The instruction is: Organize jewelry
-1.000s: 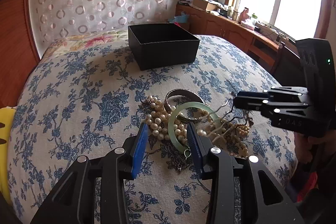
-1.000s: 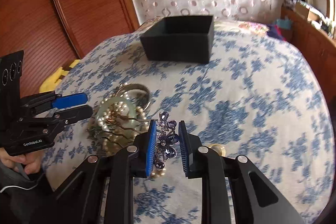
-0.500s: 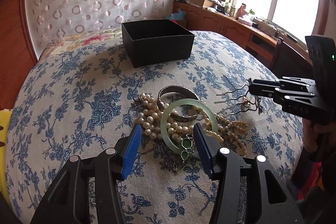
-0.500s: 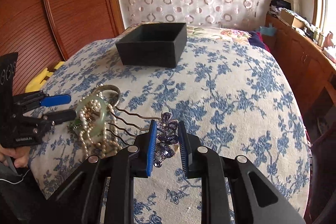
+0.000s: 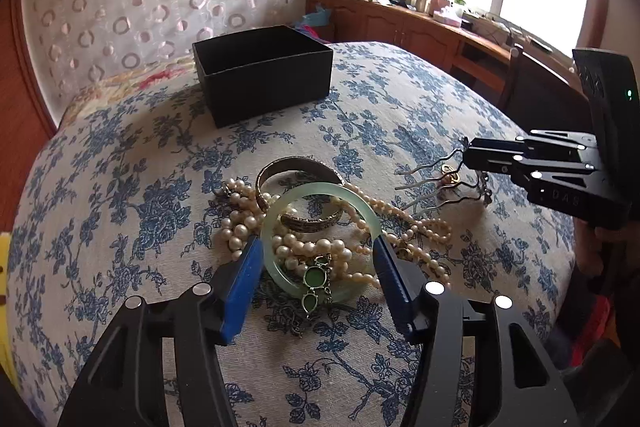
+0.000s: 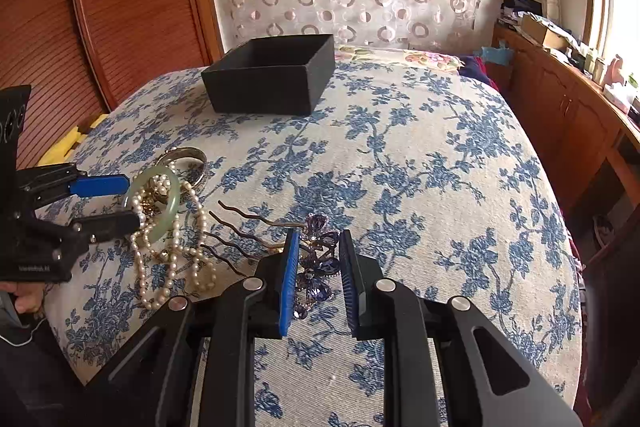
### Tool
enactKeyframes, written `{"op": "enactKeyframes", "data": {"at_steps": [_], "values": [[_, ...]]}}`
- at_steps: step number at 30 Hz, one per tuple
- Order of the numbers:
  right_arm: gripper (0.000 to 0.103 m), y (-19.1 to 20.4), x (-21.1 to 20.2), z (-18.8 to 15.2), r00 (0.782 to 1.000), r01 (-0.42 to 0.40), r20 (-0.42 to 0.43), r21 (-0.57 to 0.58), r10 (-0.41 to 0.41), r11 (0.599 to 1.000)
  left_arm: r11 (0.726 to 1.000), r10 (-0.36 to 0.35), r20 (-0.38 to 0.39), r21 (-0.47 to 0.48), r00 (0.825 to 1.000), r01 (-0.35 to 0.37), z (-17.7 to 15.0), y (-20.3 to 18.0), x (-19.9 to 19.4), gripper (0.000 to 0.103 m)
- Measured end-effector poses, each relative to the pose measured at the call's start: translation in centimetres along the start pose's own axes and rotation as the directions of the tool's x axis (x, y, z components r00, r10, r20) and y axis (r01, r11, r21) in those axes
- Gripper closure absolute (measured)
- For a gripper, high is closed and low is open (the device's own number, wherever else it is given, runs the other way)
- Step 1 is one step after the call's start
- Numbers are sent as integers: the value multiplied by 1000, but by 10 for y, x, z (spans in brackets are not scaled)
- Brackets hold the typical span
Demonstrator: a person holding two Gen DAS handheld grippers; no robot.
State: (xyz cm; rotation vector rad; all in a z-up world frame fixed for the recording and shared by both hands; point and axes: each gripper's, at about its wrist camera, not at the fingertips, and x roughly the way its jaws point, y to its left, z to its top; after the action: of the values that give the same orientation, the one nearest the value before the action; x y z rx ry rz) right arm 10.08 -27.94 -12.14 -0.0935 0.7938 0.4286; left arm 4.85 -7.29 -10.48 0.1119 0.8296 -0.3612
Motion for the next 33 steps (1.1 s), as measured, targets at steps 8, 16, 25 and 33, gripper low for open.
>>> {"op": "enactKeyframes", "data": {"at_steps": [8,16,25,33], "values": [[81,-2,3,-5,1000,-4,-1,12,4,1000,1000,15,-2,-2,1000,-15,5,3,1,49],[81,-2,3,-5,1000,-6,2,13,6,1000,999,7,35,-53,999,-5,7,20,-13,58],[81,-3,3,-6,1000,-8,5,13,8,1000,999,-23,22,-25,999,23,3,6,-11,71],[81,-3,4,-5,1000,-6,1,11,6,1000,1000,19,28,-13,999,-19,21,15,-8,71]]}}
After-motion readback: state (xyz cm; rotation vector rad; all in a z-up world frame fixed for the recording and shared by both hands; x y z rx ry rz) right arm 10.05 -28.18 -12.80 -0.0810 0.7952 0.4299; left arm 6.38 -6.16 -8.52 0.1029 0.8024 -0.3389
